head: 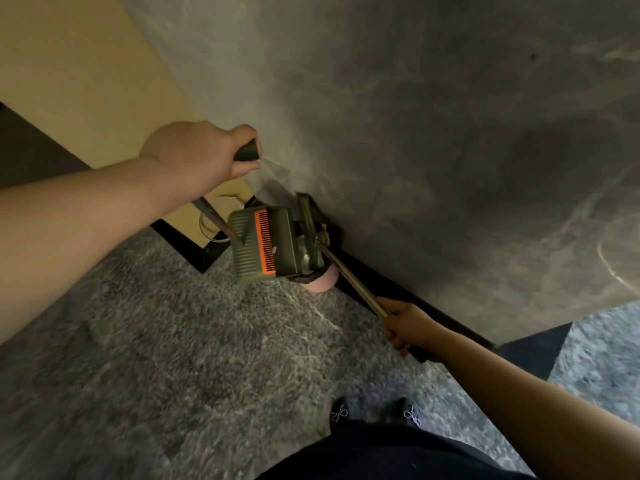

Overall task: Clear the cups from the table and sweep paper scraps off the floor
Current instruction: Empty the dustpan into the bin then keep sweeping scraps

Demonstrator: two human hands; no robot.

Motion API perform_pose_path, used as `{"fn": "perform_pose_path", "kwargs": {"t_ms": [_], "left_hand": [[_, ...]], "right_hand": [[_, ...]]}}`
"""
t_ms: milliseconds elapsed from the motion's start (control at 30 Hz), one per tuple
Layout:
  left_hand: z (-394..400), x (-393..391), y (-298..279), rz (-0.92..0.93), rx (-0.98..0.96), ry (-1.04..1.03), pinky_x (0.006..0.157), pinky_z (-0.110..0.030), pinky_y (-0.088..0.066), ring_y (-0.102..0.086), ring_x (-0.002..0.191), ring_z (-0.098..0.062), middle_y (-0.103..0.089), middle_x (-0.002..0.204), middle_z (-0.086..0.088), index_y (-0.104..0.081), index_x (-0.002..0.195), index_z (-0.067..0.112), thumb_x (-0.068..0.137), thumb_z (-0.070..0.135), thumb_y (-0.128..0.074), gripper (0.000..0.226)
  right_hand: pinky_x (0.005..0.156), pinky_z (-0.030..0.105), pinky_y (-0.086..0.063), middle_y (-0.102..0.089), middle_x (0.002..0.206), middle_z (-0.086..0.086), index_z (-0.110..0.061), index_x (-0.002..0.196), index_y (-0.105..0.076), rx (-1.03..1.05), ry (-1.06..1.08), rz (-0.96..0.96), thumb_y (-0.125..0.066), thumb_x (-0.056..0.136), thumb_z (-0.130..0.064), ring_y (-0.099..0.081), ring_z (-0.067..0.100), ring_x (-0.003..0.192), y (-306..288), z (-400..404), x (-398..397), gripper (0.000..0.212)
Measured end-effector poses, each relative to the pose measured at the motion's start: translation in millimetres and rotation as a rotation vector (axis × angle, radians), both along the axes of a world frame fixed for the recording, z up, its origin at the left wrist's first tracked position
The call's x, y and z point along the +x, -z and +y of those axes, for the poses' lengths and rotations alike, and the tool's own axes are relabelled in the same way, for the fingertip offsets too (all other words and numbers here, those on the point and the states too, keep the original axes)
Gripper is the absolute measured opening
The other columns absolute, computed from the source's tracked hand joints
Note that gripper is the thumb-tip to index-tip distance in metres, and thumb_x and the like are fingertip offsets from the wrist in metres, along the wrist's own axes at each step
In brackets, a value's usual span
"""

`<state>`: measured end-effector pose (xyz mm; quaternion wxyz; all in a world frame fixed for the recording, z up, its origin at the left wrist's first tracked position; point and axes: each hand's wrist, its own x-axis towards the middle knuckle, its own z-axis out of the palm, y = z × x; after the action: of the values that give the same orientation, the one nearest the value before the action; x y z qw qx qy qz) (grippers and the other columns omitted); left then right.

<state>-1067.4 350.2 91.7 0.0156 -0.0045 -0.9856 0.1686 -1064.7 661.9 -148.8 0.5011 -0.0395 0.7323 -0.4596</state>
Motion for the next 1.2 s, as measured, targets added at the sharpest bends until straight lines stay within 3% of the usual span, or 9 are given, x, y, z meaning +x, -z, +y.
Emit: {"fn": "perform_pose_path", "kwargs": {"t_ms": [100,267,433,600,800,1000,1200], "left_hand": [[-3,7,-2,-0.014,-0.008,0.025,0.042,-0.022,-0.024,-0.037,0.041,-0.018,-0.040,0.054,-0.001,-0.051,0.112,0.020,0.082,0.067,-0.022,0.062],[-11,-5,-6,0.011,-0.034,0.028,0.043,-0.023,-0.023,-0.037,0.042,-0.020,-0.039,0.054,-0.003,-0.053,0.114,0.017,0.092,0.053,-0.044,0.044],[-16,-14,0,0.009,0.003,0.013,0.043,-0.024,-0.025,-0.041,0.043,-0.022,-0.044,0.056,-0.005,-0.053,0.114,0.018,0.094,0.050,-0.048,0.038],[-18,-17,5,0.015,-0.017,0.009,0.042,-0.023,-0.024,-0.041,0.042,-0.023,-0.041,0.054,-0.005,-0.053,0.113,0.017,0.094,0.052,-0.047,0.040],[-19,-19,8,0.044,0.057,-0.019,0.043,-0.021,-0.022,-0.036,0.043,-0.017,-0.036,0.054,0.002,-0.055,0.113,0.016,0.095,0.050,-0.049,0.039],[-27,-13,14,0.056,0.094,-0.028,0.045,-0.022,-0.025,-0.035,0.043,-0.018,-0.036,0.054,0.003,-0.055,0.111,0.016,0.094,0.049,-0.050,0.037],[-29,-16,10,0.052,0.069,-0.031,0.044,-0.022,-0.023,-0.034,0.043,-0.018,-0.034,0.053,0.001,-0.054,0.113,0.012,0.095,0.047,-0.051,0.040]], "right_hand": [[0.039,0.021,-0.035,-0.041,0.057,0.003,-0.037,0.124,-0.053,-0.047,0.009,-0.014,-0.035,0.092,0.002,-0.038,0.010,0.039,-7,-10,-2,0.054],[0.038,0.020,-0.032,-0.041,0.057,0.002,-0.047,0.092,-0.057,-0.134,0.093,-0.104,-0.037,0.092,-0.001,-0.037,0.009,0.038,-23,-5,5,0.051],[0.038,0.018,-0.030,-0.040,0.060,0.003,-0.043,0.098,-0.057,-0.216,0.136,-0.171,-0.036,0.095,-0.002,-0.036,0.008,0.039,-40,-1,9,0.047],[0.035,0.016,-0.027,-0.041,0.056,0.000,-0.039,0.139,-0.036,-0.274,0.197,-0.316,-0.035,0.097,-0.005,-0.033,0.006,0.038,-44,-3,14,0.054],[0.035,0.016,-0.027,-0.041,0.053,-0.003,-0.046,0.104,-0.053,-0.360,0.196,-0.395,-0.034,0.096,-0.003,-0.032,0.005,0.041,-40,-11,23,0.047],[0.034,0.016,-0.028,-0.041,0.052,-0.003,-0.047,0.119,-0.042,-0.285,0.190,-0.354,-0.032,0.095,-0.001,-0.032,0.006,0.039,-23,-17,19,0.053],[0.038,0.019,-0.028,-0.042,0.057,0.001,-0.047,0.103,-0.050,-0.207,0.137,-0.230,-0.034,0.094,-0.001,-0.035,0.007,0.040,-21,-9,13,0.049]]}}
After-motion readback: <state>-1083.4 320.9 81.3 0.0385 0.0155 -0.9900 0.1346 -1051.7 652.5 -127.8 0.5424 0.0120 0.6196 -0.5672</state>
